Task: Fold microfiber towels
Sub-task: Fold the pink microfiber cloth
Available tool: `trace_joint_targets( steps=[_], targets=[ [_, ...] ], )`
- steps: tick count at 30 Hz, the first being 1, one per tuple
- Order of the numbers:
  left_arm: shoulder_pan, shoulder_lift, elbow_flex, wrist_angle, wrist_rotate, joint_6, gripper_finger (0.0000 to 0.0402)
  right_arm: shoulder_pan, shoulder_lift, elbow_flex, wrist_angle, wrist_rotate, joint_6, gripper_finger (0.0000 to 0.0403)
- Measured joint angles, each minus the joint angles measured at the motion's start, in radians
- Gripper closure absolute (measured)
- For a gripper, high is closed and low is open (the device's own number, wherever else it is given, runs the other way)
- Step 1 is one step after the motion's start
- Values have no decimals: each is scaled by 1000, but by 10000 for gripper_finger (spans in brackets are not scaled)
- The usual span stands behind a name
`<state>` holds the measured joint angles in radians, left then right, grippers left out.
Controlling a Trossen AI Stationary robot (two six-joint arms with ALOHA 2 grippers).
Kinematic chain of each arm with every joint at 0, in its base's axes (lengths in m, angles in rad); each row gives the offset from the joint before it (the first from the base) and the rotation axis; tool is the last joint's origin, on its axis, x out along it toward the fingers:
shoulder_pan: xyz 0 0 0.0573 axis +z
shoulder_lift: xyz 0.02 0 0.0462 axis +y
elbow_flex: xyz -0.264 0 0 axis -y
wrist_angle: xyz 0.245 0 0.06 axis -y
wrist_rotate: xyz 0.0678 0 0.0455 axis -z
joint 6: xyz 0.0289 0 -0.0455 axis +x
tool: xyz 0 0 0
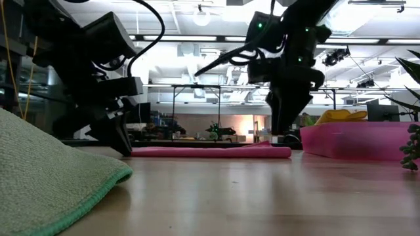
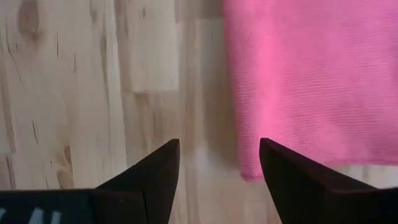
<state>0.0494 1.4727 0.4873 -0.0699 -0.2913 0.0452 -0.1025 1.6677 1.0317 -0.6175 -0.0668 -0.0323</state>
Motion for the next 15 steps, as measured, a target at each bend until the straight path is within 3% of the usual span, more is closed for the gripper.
trace_joint_targets(
  steps=[3, 9, 15],
  targets=[
    [0, 0, 0, -4, 1, -8, 394, 3, 33, 0, -4, -9, -58, 190],
    [0, 0, 0, -5, 1, -42, 398, 19, 55, 0, -14, 102, -116, 193],
    [0, 0, 0, -5, 1, -42, 400, 32, 55, 0, -40, 91, -126, 238]
  ],
)
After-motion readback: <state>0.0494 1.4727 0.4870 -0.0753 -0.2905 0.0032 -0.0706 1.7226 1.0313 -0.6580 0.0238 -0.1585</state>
